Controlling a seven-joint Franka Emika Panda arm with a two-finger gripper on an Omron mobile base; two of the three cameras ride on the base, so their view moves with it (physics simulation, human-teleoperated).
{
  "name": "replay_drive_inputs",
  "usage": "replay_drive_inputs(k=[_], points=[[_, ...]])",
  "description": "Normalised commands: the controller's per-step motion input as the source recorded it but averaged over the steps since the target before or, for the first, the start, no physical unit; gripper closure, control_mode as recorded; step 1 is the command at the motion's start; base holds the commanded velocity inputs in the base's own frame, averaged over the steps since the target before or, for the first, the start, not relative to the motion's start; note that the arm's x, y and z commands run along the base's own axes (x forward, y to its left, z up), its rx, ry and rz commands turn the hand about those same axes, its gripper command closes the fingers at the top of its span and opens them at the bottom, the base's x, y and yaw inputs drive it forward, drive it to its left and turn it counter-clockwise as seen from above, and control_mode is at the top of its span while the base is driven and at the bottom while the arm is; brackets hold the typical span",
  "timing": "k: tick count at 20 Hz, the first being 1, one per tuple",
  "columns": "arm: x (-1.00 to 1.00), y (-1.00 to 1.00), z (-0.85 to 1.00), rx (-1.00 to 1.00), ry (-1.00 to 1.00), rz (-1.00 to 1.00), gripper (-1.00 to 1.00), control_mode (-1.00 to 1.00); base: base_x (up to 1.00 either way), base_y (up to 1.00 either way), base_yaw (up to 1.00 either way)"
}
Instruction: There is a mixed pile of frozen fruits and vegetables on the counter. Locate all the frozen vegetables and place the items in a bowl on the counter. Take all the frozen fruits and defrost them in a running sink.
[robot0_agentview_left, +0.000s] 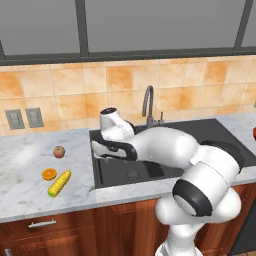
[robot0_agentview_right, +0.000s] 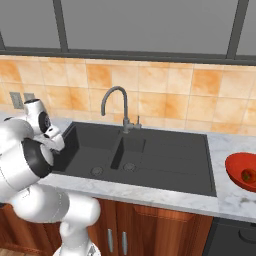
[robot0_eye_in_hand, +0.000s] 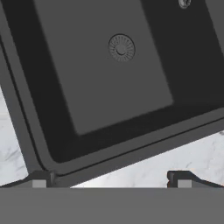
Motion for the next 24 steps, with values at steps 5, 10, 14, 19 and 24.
replay_drive_inputs(k=[5, 10, 14, 19, 24], points=[[0.03, 0.68, 0.23, -0.05, 0.31, -0.02, -1.00, -1.00, 0.00, 0.00, 0.00], [0.02, 0.71, -0.14, -0.05, -0.01, -0.18, -1.00, -1.00, 0.00, 0.00, 0.00], [0.00, 0.69, -0.32, 0.00, 0.00, -0.21, -1.00, -1.00, 0.00, 0.00, 0.00], [0.01, 0.63, -0.22, 0.00, -0.04, -0.22, -1.00, -1.00, 0.00, 0.00, 0.00], [0.19, 0.62, -0.30, 0.00, -0.11, -0.22, -1.00, -1.00, 0.00, 0.00, 0.00]])
